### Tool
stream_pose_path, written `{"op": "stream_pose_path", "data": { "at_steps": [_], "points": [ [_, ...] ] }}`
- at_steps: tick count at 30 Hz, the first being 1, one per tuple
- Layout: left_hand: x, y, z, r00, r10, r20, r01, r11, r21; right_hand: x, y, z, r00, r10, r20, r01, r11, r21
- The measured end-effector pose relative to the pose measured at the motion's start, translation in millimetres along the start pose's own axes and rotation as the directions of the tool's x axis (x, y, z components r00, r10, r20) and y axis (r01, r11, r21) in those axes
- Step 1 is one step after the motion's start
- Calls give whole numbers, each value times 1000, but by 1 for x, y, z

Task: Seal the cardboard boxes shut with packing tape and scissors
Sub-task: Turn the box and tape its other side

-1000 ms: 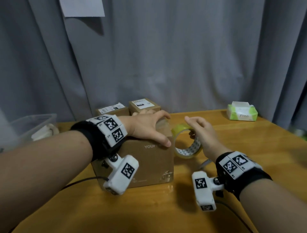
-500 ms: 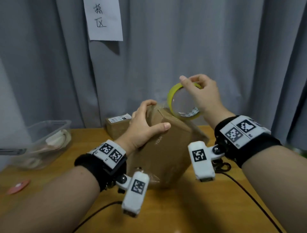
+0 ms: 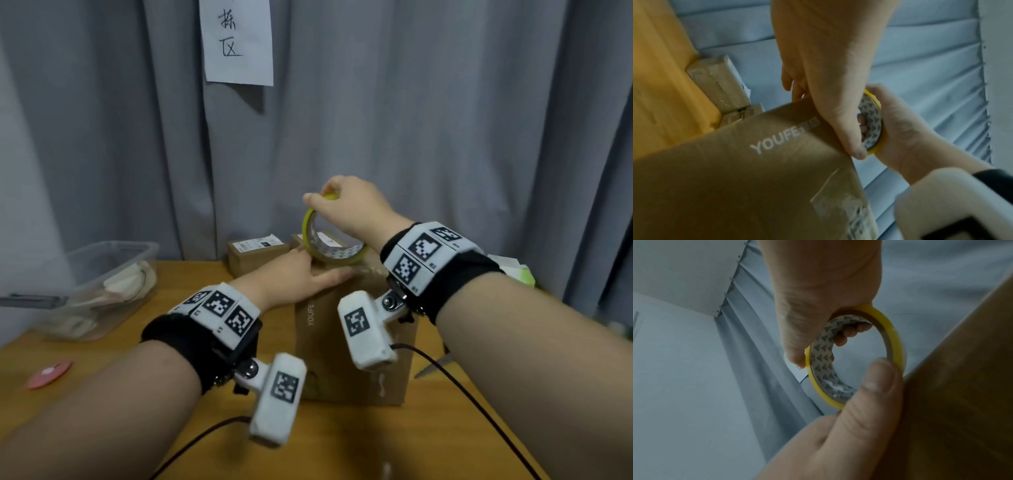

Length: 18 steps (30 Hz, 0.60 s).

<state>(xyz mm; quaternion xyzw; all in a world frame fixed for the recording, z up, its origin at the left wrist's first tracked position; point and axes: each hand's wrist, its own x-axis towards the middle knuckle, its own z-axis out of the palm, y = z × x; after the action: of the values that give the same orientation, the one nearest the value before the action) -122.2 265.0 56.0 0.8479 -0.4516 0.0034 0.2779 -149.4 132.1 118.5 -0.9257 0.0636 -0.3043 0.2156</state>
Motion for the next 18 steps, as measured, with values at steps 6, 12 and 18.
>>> {"op": "stream_pose_path", "data": {
  "at_steps": [6, 12, 18],
  "points": [
    [4, -14, -5, 988, -124, 92, 100, 966, 237, 4, 12, -25, 996, 65, 61, -56, 987, -150],
    [6, -12, -14, 970, -182, 158, 108, 914, 390, -6, 33, -46, 989, 25, 144, 3, 982, -188],
    [18, 36, -2, 964, -143, 223, 17, 874, 485, -23, 44, -32, 999, 38, 2, -38, 985, 170]
  ]
}}
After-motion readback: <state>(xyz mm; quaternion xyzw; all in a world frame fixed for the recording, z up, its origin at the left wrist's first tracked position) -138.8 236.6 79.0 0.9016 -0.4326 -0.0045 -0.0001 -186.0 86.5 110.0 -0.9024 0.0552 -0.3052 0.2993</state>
